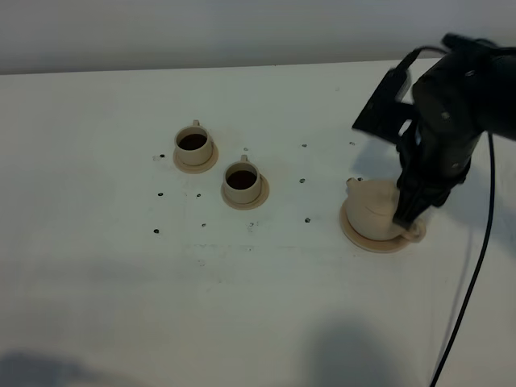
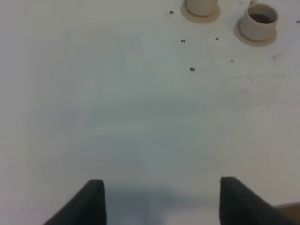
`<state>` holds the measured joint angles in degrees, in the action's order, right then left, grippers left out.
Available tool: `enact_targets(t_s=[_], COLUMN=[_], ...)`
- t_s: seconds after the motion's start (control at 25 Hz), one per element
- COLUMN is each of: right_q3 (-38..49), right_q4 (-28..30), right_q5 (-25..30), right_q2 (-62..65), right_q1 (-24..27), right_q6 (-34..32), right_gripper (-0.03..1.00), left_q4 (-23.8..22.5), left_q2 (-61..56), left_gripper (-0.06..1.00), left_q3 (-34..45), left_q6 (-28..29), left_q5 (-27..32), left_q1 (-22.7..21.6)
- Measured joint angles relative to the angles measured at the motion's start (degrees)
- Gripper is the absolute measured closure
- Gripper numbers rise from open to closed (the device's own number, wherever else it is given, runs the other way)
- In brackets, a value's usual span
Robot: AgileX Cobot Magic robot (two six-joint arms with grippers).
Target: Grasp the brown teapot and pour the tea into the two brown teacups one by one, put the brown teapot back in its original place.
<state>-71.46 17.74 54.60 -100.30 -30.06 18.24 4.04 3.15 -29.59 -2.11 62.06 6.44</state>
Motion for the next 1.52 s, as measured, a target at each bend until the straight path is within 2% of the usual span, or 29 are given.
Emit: enact_targets(t_s=[0.24, 0.44, 0.92, 1.12, 1.28, 1.52], right_q3=[0.0, 0.0, 0.1, 0.1, 0.1, 2.8], right_q4=[0.0, 0.0, 0.5, 1.1, -1.1, -11.6], right_q5=[-6.0, -6.6, -2.2, 1.4, 3.0, 3.0], right_q2=[10.9, 18.7, 33.9, 40.4, 45.9, 54.5], right_q1=[0.0, 0.0, 0.0, 0.1, 4.7, 15.1], right_q6=[-4.6, -6.3, -10.9, -12.2, -12.8, -8.0], right_gripper=[0.59, 0.61, 0.63, 0.63, 0.63, 0.63], left_q4=[0.0, 0.0, 0.0, 0.0, 0.0, 0.0], left_q2=[0.0, 0.0, 0.0, 0.0, 0.0, 0.0], left_gripper=[0.44, 0.44, 0.44, 0.44, 0.44, 0.45], left_q3=[0.0, 0.0, 0.0, 0.0, 0.0, 0.0], left_q6=[0.0, 0.0, 0.0, 0.0, 0.0, 0.0], left_q5=[0.0, 0.0, 0.0, 0.0, 0.0, 0.0], left_q1=[0.0, 0.0, 0.0, 0.0, 0.0, 0.0])
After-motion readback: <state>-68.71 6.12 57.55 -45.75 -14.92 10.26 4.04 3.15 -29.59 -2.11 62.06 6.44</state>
